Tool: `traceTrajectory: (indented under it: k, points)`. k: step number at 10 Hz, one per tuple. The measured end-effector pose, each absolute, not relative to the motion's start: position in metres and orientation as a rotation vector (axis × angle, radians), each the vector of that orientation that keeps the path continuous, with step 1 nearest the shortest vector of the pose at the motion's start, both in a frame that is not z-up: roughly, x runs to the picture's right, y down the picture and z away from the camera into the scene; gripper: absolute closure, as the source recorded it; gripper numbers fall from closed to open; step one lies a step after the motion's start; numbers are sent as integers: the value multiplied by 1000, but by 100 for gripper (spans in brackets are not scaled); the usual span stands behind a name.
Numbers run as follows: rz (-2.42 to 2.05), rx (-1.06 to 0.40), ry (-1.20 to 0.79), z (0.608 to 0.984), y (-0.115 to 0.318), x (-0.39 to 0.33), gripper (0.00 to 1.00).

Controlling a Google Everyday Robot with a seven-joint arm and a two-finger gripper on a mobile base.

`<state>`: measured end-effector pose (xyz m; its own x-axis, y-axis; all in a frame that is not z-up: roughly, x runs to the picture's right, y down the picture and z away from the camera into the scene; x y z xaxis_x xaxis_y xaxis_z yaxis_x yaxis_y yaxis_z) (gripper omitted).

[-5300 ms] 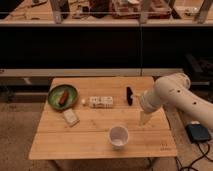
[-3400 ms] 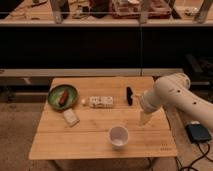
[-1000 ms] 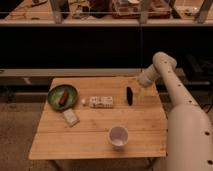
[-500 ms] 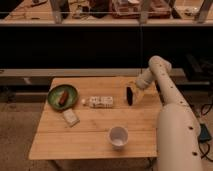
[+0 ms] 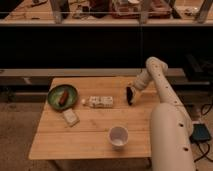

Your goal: Place the eraser in the ceramic cup

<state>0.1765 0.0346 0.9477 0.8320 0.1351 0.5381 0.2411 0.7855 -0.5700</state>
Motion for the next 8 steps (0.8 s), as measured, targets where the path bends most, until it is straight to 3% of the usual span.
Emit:
traceTrajectory:
  k: [5, 8]
  points:
    - [-70, -670, -616, 932, 28, 182, 99]
    - [-61, -673, -767, 894, 28, 158, 100]
